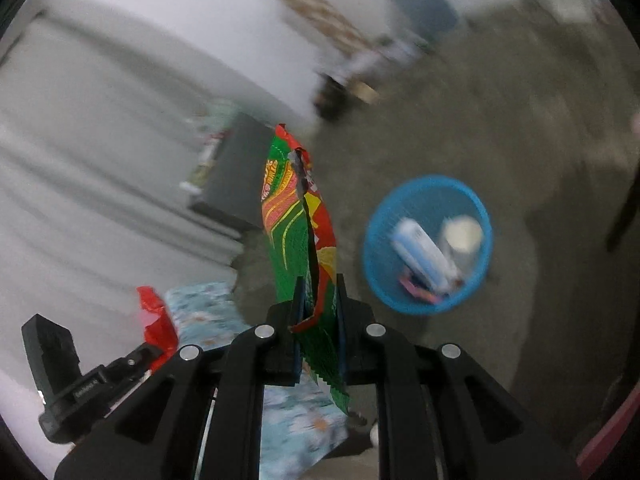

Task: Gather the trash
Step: 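Carry the red wrapper and green chip bag over the blue wastebasket, then open both tools to drop the wrapper and chip bag in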

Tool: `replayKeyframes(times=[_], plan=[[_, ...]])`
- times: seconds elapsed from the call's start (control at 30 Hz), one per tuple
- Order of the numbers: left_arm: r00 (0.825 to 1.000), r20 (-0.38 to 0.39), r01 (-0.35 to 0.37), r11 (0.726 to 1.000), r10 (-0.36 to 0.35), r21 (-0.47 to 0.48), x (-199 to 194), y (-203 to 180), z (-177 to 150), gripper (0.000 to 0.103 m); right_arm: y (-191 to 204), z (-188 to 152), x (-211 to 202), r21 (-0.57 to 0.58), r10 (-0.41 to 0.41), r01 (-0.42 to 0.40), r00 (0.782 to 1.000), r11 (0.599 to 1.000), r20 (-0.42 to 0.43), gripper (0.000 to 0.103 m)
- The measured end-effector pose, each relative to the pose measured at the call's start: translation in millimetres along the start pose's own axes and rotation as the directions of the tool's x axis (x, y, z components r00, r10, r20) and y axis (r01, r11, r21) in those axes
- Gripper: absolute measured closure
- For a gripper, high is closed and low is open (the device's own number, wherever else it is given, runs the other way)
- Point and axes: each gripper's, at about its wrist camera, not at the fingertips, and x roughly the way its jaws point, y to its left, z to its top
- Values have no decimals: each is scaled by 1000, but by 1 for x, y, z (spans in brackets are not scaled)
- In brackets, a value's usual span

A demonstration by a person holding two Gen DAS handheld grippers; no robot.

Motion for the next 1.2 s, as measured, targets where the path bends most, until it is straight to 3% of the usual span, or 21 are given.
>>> replayKeyframes(times=[0.07, 0.17, 0.2, 0.23, 0.27, 0.3, 0.33, 0.4, 0.47, 0.53, 0.73, 0.93, 1.07, 1.2], plan=[[997, -74, 30, 999, -31, -20, 47, -8, 12, 86, -20, 9, 18, 68, -5, 6, 1000, 998, -11, 90], [992, -122, 41, 999, -44, -32, 91, -19, 28, 86, -54, 26, 52, 204, 28, -26, 1000, 979, -8, 87], [991, -127, 38, 999, -42, -35, 107, -23, 34, 78, -62, 30, 59, 232, 32, -30, 999, 972, -5, 86], [990, -133, 35, 999, -40, -39, 121, -24, 39, 57, -72, 36, 75, 271, 26, -23, 1000, 962, -7, 80], [989, -147, 14, 999, -22, -51, 138, -24, 43, 45, -86, 38, 91, 302, 15, -7, 1000, 953, -24, 67], [989, -151, -9, 998, -1, -61, 148, -23, 43, 36, -100, 37, 106, 333, -5, 21, 999, 943, -50, 62], [988, -151, -28, 997, 17, -72, 156, -21, 43, 36, -115, 36, 121, 364, -30, 59, 996, 930, -83, 54], [986, -166, -33, 994, 15, -105, 167, -17, 40, 36, -145, 30, 137, 432, -91, 146, 985, 890, -144, 53], [984, -176, -10, 992, -12, -126, 164, -12, 36, 36, -164, 19, 137, 481, -114, 171, 983, 860, -145, 53], [986, -163, 5, 992, -25, -123, 158, -7, 34, 36, -170, 11, 133, 482, -120, 169, 984, 860, -132, 50], [995, -86, 40, 989, -53, -144, 106, -4, 39, 36, -170, -4, 110, 438, -147, 179, 983, 881, -106, 49], [990, 90, 115, 986, -104, -118, -13, -1, 33, 29, -123, -1, 70, 234, -144, 152, 988, 960, -51, 49], [981, 188, 76, 993, -57, -95, -96, 15, 8, 27, -83, -3, 58, 56, -129, 131, 991, 990, -27, 49], [964, 265, 10, 993, 22, -118, -169, 44, -34, 23, -63, -29, 82, -84, -121, 109, 981, 990, -152, 45]])
